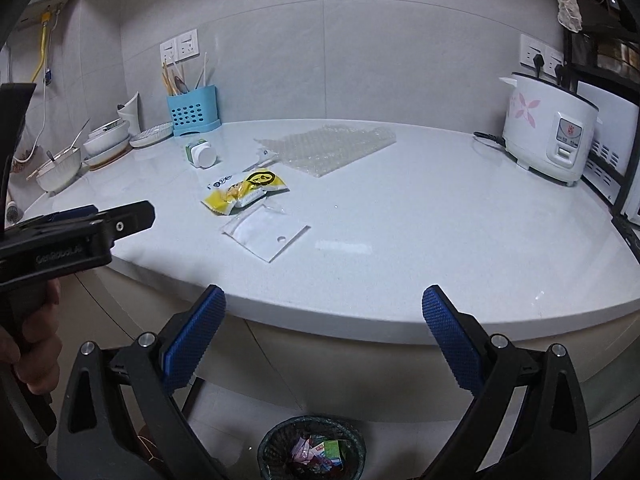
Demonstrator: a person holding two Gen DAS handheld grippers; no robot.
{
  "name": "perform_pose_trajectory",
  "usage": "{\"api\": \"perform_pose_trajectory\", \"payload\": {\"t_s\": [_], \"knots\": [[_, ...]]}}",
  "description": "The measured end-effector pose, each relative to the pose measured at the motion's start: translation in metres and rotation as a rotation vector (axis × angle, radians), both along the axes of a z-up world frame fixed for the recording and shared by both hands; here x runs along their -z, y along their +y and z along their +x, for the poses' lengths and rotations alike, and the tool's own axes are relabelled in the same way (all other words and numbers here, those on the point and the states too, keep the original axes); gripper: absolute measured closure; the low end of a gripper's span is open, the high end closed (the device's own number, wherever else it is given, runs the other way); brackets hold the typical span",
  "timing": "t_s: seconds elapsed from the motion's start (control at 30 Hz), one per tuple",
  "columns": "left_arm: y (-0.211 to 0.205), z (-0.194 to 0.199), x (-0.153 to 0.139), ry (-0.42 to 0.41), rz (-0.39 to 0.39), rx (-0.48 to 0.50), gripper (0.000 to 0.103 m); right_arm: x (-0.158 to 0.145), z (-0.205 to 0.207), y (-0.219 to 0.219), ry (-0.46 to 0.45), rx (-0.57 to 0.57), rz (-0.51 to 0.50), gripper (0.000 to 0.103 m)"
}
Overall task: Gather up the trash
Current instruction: 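Raise both tools back up toward the counter, then grasp the yellow snack bag with the left tool while the right tool grasps the clear plastic bag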
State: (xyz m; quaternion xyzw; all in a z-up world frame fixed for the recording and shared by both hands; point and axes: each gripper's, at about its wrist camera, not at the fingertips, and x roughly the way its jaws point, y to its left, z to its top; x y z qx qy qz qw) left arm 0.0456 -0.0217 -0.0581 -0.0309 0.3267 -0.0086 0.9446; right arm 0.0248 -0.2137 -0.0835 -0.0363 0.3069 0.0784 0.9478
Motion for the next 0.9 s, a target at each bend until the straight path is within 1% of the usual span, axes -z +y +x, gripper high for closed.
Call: {"api": "perform_pose_trajectory", "payload": {"t_s": [0.1, 0.2, 0.3, 0.5, 0.73, 0.9], "knots": [[-0.003, 0.025, -0.004, 0.024, 0.024, 0.01, 0.006, -0.005, 0.012, 0.004, 0.001, -0.018, -0.007, 0.008], [-0.007, 0.053, -0.003, 0.058, 0.025, 0.026, 0.006, -0.008, 0.026, 0.01, 0.005, -0.042, -0.025, 0.008], [-0.01, 0.079, 0.001, 0.083, 0.046, 0.028, 0.006, -0.007, 0.041, 0.016, 0.021, -0.071, -0.043, 0.008], [-0.017, 0.125, 0.019, 0.146, 0.063, 0.037, 0.006, -0.001, 0.068, 0.017, 0.066, -0.128, -0.052, 0.008], [-0.017, 0.162, 0.037, 0.219, 0.038, 0.052, 0.007, 0.005, 0.095, 0.023, 0.111, -0.215, -0.066, 0.008], [-0.022, 0.177, 0.05, 0.266, 0.071, 0.069, 0.009, 0.009, 0.115, 0.033, 0.141, -0.242, -0.093, 0.008]]}}
